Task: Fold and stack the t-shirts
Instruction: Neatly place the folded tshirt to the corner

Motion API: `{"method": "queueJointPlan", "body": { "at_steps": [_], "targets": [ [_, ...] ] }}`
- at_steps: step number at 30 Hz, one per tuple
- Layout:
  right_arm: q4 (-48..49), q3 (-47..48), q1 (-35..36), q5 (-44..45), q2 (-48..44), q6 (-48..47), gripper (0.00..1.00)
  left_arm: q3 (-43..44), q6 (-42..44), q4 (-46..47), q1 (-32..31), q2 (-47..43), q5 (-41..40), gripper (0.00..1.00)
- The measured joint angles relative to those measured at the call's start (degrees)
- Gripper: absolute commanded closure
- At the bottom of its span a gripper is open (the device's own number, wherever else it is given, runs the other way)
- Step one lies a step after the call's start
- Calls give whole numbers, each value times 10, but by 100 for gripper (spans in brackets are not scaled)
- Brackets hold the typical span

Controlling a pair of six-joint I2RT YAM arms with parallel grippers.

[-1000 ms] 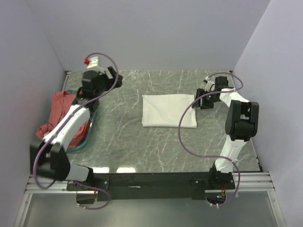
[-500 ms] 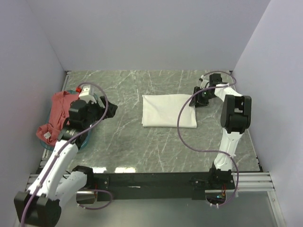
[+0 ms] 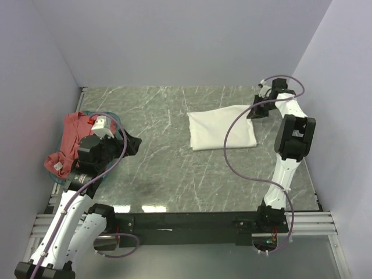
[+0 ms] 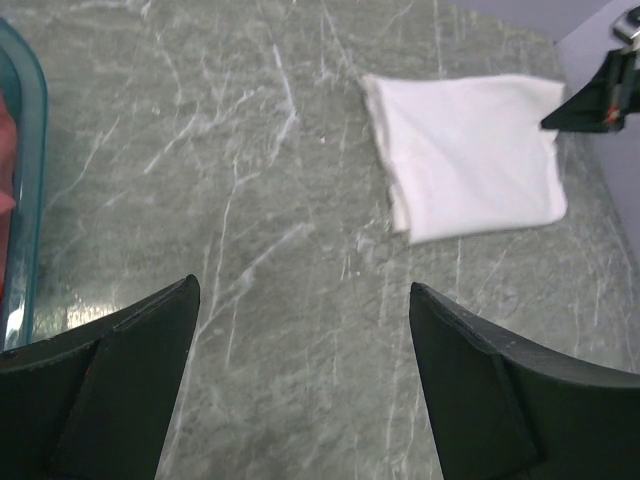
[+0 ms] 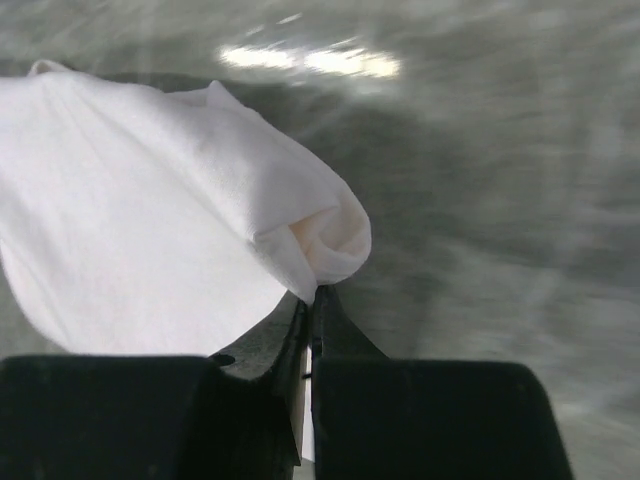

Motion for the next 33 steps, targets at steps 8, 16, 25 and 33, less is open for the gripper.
{"method": "queueJointPlan", "body": {
  "at_steps": [8, 16, 25, 33],
  "targets": [
    [-14, 143, -54, 163, 58, -38, 100, -5, 0, -11, 0, 4, -1, 10],
    [12, 272, -60, 324, 131, -87, 100, -5, 2, -12, 0, 9, -2, 10],
    [75, 273, -58, 437, 136, -129, 62, -5, 5, -21, 0, 10, -4, 10],
    [140, 218, -51, 467, 108, -154, 32, -5, 7, -21, 0, 8, -8, 9]
  ]
}}
